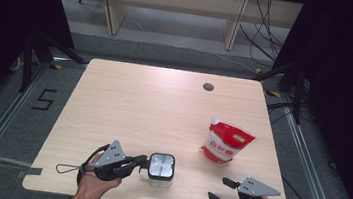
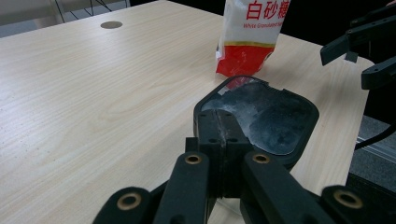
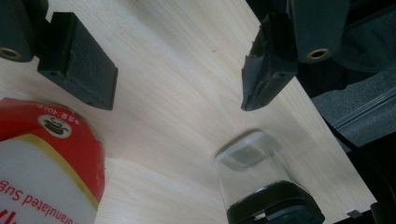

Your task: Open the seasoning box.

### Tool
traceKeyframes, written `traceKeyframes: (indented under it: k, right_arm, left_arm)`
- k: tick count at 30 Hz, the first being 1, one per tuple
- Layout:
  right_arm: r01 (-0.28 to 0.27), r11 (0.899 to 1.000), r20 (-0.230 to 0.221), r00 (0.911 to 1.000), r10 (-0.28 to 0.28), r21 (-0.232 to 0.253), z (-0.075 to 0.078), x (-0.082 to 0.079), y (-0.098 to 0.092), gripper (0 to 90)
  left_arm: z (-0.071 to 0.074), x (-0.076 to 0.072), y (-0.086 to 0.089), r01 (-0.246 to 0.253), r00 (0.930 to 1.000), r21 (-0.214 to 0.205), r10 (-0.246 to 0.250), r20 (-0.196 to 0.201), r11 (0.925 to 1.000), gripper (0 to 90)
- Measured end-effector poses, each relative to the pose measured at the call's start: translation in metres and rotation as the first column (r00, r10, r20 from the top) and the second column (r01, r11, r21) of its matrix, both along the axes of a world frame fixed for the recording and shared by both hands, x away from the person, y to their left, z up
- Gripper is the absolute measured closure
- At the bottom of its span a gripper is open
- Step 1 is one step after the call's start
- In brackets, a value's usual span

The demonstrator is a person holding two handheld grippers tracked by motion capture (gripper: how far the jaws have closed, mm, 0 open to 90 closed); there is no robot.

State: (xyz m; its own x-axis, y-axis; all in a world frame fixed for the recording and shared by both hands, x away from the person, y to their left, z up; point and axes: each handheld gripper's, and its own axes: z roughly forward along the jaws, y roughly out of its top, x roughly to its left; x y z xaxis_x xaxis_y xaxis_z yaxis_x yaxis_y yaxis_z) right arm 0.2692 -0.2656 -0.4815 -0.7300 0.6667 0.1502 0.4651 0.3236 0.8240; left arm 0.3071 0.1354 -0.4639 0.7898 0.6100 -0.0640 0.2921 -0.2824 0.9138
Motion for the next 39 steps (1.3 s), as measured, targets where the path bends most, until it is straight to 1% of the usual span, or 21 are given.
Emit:
traceKeyframes:
  k: [2, 3, 4, 5, 6, 8, 9, 10, 11, 12, 14, 17, 22, 23, 25, 27, 28, 29, 30, 32, 39]
  right_arm:
    - [-0.007, 1.000, 0.000, 1.0000, 0.007, 0.014, 0.000, 0.000, 0.003, 29.9]
    - [-0.011, 1.000, 0.009, 0.9999, 0.010, 0.005, 0.001, 0.001, 0.003, 31.7]
    - [-0.011, 1.000, 0.009, 0.9999, 0.010, 0.005, 0.001, 0.001, 0.003, 31.7]
    - [-0.029, 1.000, 0.047, 0.9985, 0.029, 0.000, 0.003, 0.001, 0.006, 38.0]
    - [-0.032, 0.999, 0.062, 0.9975, 0.032, -0.009, 0.004, 0.000, 0.008, 39.6]
    - [-0.051, 0.999, 0.065, 0.9966, 0.051, -0.002, 0.004, 0.000, 0.011, 41.5]
    - [-0.067, 0.998, 0.102, 0.9924, 0.069, -0.018, 0.007, 0.000, 0.017, 46.9]
    - [-0.068, 0.997, 0.125, 0.9897, 0.070, -0.025, 0.008, 0.001, 0.019, 48.3]
    - [-0.068, 0.997, 0.125, 0.9897, 0.070, -0.025, 0.008, 0.001, 0.019, 48.3]
    - [-0.084, 0.996, 0.138, 0.9866, 0.087, -0.032, 0.011, 0.002, 0.025, 52.6]
    - [-0.098, 0.995, 0.150, 0.9835, 0.101, -0.032, 0.012, 0.002, 0.030, 53.4]
    - [-0.117, 0.992, 0.169, 0.9778, 0.124, -0.051, 0.012, 0.006, 0.040, 56.0]
    - [-0.141, 0.989, 0.179, 0.9728, 0.147, -0.048, 0.012, 0.011, 0.050, 61.5]
    - [-0.147, 0.987, 0.192, 0.9691, 0.155, -0.059, 0.013, 0.012, 0.055, 64.3]
    - [-0.141, 0.988, 0.188, 0.9706, 0.151, -0.063, 0.014, 0.012, 0.056, 65.0]
    - [-0.163, 0.983, 0.211, 0.9611, 0.178, -0.088, 0.015, 0.016, 0.061, 68.5]
    - [-0.168, 0.983, 0.206, 0.9618, 0.180, -0.076, 0.014, 0.017, 0.063, 69.4]
    - [-0.168, 0.982, 0.208, 0.9609, 0.183, -0.088, 0.015, 0.018, 0.064, 70.6]
    - [-0.170, 0.981, 0.209, 0.9603, 0.185, -0.091, 0.014, 0.018, 0.066, 71.2]
    - [-0.183, 0.979, 0.206, 0.9581, 0.199, -0.092, 0.014, 0.019, 0.069, 72.1]
    - [-0.213, 0.972, 0.205, 0.9516, 0.229, -0.099, 0.013, 0.023, 0.077, 75.7]
  left_arm:
    - [0.000, 0.001, 0.001, 0.008, 0.9999, 0.002, -0.008, 0.008, 1.0000, 89.2]
    - [-0.001, 0.000, 0.000, -0.005, 1.0000, -0.016, 0.005, -0.004, 0.9999, 89.2]
    - [-0.001, 0.000, 0.000, -0.005, 1.0000, -0.016, 0.005, -0.004, 0.9999, 89.2]
    - [-0.002, 0.000, -0.001, -0.014, 0.9999, -0.038, 0.014, -0.006, 0.9992, 89.2]
    - [-0.002, 0.000, -0.001, -0.014, 0.9999, -0.038, 0.014, -0.006, 0.9992, 89.2]
    - [-0.002, -0.001, -0.001, -0.021, 0.9998, -0.029, 0.021, -0.005, 0.9993, 89.2]
    - [-0.002, -0.002, -0.001, -0.022, 0.9997, -0.032, 0.022, -0.003, 0.9992, 89.2]
    - [-0.003, -0.002, -0.001, -0.022, 0.9998, -0.037, 0.022, -0.001, 0.9991, 89.2]
    - [-0.003, -0.002, -0.001, -0.022, 0.9998, -0.037, 0.022, -0.001, 0.9991, 89.3]
    - [-0.003, -0.001, -0.001, -0.020, 0.9998, -0.043, 0.020, -0.001, 0.9989, 89.2]
    - [-0.003, -0.001, 0.000, -0.012, 0.9999, -0.036, 0.012, 0.005, 0.9993, 89.2]
    - [-0.004, -0.002, -0.001, -0.030, 0.9995, -0.049, 0.029, -0.013, 0.9983, 89.3]
    - [-0.004, -0.001, 0.000, -0.025, 0.9996, -0.055, 0.025, -0.012, 0.9982, 89.3]
    - [-0.004, -0.002, 0.000, -0.030, 0.9993, -0.062, 0.029, -0.022, 0.9976, 89.2]
    - [-0.004, -0.002, 0.000, -0.029, 0.9994, -0.063, 0.028, -0.022, 0.9976, 89.2]
    - [-0.005, -0.002, 0.000, -0.031, 0.9993, -0.069, 0.030, -0.024, 0.9972, 89.2]
    - [-0.005, -0.002, 0.000, -0.031, 0.9993, -0.069, 0.030, -0.024, 0.9972, 89.2]
    - [-0.004, -0.001, 0.002, -0.021, 0.9997, -0.055, 0.020, -0.014, 0.9983, 89.2]
    - [-0.005, 0.000, 0.001, -0.010, 1.0000, -0.069, 0.009, -0.003, 0.9976, 89.3]
    - [-0.005, -0.002, 0.001, -0.029, 0.9995, -0.062, 0.028, -0.016, 0.9977, 89.2]
    - [-0.006, -0.002, 0.001, -0.036, 0.9992, -0.073, 0.034, -0.019, 0.9967, 89.2]
